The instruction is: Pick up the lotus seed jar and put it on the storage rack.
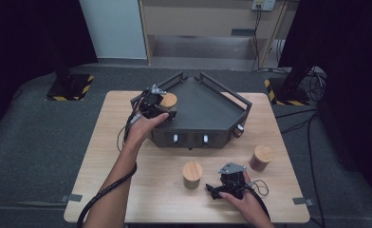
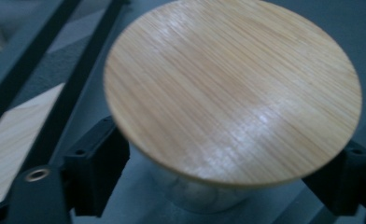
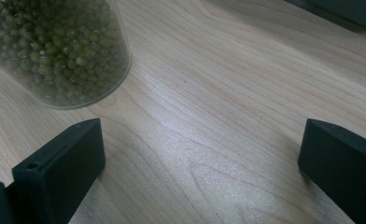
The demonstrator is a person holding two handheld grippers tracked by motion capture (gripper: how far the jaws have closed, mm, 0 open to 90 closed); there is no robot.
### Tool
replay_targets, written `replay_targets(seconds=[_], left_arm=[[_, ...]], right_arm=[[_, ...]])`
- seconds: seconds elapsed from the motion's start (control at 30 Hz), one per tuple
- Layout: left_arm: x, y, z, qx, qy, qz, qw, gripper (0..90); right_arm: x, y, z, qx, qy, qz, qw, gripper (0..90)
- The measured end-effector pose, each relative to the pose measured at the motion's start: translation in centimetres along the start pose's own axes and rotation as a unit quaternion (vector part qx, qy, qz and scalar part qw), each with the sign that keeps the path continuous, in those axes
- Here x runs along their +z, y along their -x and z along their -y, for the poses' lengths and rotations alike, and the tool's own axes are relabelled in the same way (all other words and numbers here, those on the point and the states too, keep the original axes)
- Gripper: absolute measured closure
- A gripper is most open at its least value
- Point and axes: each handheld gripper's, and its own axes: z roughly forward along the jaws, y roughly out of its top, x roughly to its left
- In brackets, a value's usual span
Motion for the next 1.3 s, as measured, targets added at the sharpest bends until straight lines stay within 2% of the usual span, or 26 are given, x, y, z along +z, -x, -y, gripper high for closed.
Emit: replay_targets(seconds=[0.1,0.2,0.3,0.37,0.53,0.83,1.3], left_arm=[[-0.3,0.0,0.0,-0.004,-0.001,0.005,1.0000,7.4],[-0.9,0.7,0.0,0.011,-0.001,-0.008,0.9999,6.2],[-1.5,1.1,0.2,0.009,0.004,-0.011,0.9999,4.1],[-2.1,1.6,0.3,0.018,0.004,-0.025,0.9995,4.1],[-2.9,2.1,0.6,0.018,0.008,-0.032,0.9993,4.0],[-4.3,2.7,1.6,0.020,0.014,-0.040,0.9989,3.8],[-6.2,3.1,3.2,0.021,0.029,-0.039,0.9986,3.8]], right_arm=[[0.0,0.0,0.0,0.000,0.000,0.000,1.0000,0.8],[0.0,0.0,0.0,0.000,0.000,0.000,1.0000,0.8],[0.0,0.0,0.0,0.000,0.000,0.000,1.0000,0.8],[0.0,0.0,0.0,0.000,0.000,0.000,1.0000,0.8],[0.0,0.0,0.0,0.000,0.000,0.000,1.0000,0.8],[0.0,0.0,0.0,0.000,0.000,0.000,1.0000,0.8],[0.0,0.0,0.0,0.000,0.000,0.000,1.0000,0.8]])
